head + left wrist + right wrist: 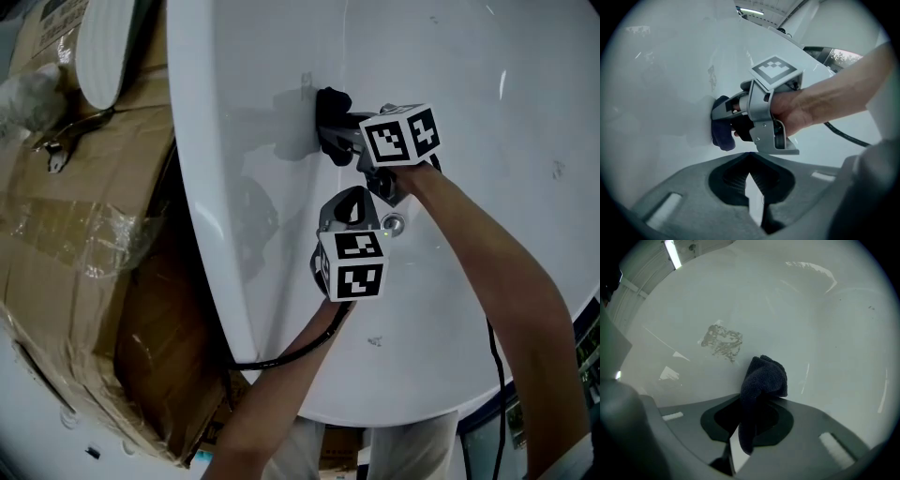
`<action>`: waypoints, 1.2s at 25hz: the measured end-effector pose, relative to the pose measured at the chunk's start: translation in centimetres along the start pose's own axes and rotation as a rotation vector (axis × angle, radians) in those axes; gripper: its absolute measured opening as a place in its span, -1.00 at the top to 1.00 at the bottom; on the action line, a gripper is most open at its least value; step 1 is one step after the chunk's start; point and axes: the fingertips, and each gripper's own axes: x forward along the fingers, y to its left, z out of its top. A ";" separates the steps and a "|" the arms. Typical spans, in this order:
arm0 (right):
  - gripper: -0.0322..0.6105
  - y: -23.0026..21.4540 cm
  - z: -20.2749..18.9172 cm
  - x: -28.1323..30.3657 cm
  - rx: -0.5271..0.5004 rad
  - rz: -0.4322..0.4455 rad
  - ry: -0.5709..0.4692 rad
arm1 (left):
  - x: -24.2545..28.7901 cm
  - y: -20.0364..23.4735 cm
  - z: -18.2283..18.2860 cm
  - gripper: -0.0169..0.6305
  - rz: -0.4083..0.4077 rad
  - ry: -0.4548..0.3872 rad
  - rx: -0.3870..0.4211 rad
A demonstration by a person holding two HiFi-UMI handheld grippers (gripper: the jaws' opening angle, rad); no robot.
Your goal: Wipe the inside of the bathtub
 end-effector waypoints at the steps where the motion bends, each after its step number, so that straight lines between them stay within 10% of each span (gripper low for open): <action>1: 0.75 0.3 0.1 -0.1 -0.003 0.004 0.000 | -0.2 0.0 0.1 0.95 0.000 -0.003 0.007; 30: 0.75 10.9 2.0 -4.3 -0.083 0.183 -0.009 | -6.4 0.7 -1.0 0.95 0.060 -0.026 -0.010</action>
